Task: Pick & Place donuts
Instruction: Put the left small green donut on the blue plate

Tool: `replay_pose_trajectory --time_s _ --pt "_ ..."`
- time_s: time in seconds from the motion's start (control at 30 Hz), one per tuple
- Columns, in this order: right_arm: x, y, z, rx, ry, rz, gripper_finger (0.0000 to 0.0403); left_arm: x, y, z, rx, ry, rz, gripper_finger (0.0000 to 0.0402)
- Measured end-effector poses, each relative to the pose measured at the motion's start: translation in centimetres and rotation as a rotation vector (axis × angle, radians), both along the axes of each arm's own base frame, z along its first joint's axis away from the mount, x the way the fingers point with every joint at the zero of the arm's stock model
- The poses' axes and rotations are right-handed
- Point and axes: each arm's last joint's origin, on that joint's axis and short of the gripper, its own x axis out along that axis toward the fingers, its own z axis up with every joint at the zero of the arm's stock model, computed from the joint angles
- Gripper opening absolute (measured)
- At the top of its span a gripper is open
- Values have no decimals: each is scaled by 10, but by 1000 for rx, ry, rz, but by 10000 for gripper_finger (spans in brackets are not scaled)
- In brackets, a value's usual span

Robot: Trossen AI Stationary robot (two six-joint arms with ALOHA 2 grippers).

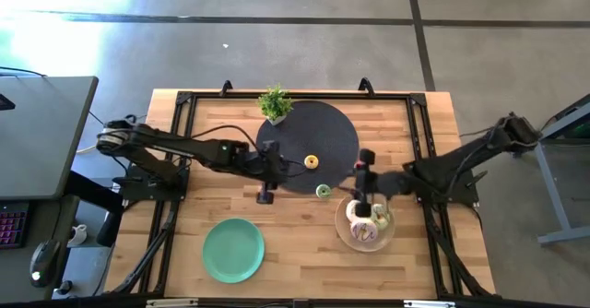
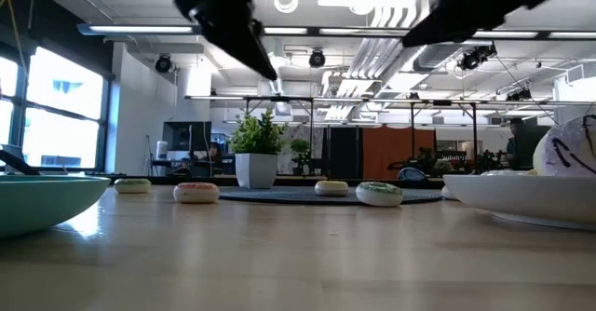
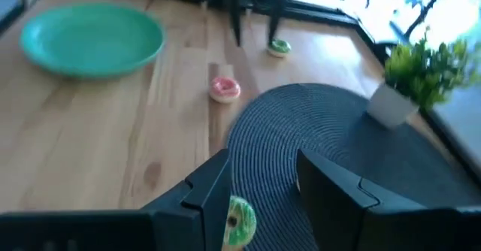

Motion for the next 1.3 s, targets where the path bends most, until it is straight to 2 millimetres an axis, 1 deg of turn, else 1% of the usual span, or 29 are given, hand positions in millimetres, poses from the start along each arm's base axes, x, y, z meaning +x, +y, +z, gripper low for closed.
replay_pose_trajectory --time_s 0.13,0.2,0.27,0.37,0.43,0.5,0.57,0.63,0.67,0.73,0.8,0.9,1.03,1.1,1.3 --pt "14 -22 -7 85 19 -48 134 -24 3 19 29 21 4 133" --pt "19 -33 -13 99 48 -74 124 -42 5 30 33 48 5 133" --pt "22 -42 -18 123 72 -108 113 -57 6 41 26 33 19 133" --pt "24 -53 -24 129 119 -121 96 -83 9 47 16 34 46 133" --pt "21 -60 -28 101 177 -135 85 -95 10 49 0 -33 46 133" --pt "17 -69 -33 80 238 -171 78 -114 12 38 -16 -43 64 133" --pt "11 -76 -39 78 322 -211 76 -124 13 29 -46 -127 82 133" --pt "7 -81 -43 98 380 -220 79 -138 17 13 -76 -158 115 133" --pt "5 -82 -44 108 406 -216 82 -143 18 6 -99 -180 139 133" --pt "4 -82 -45 120 426 -206 92 -148 20 -2 -162 -244 182 133" --pt "6 -82 -44 124 402 -202 103 -155 23 -14 -217 -239 235 133" --pt "10 -82 -41 127 348 -188 123 -158 23 -23 -283 -246 292 133" --pt "20 -81 -34 160 229 -149 149 -160 23 -38 -274 -198 313 133" --pt "27 -80 -34 173 176 -147 160 -156 24 -44 -261 -176 338 133" --pt "50 -75 -43 181 62 -122 180 -156 29 -62 -199 -66 605 133"
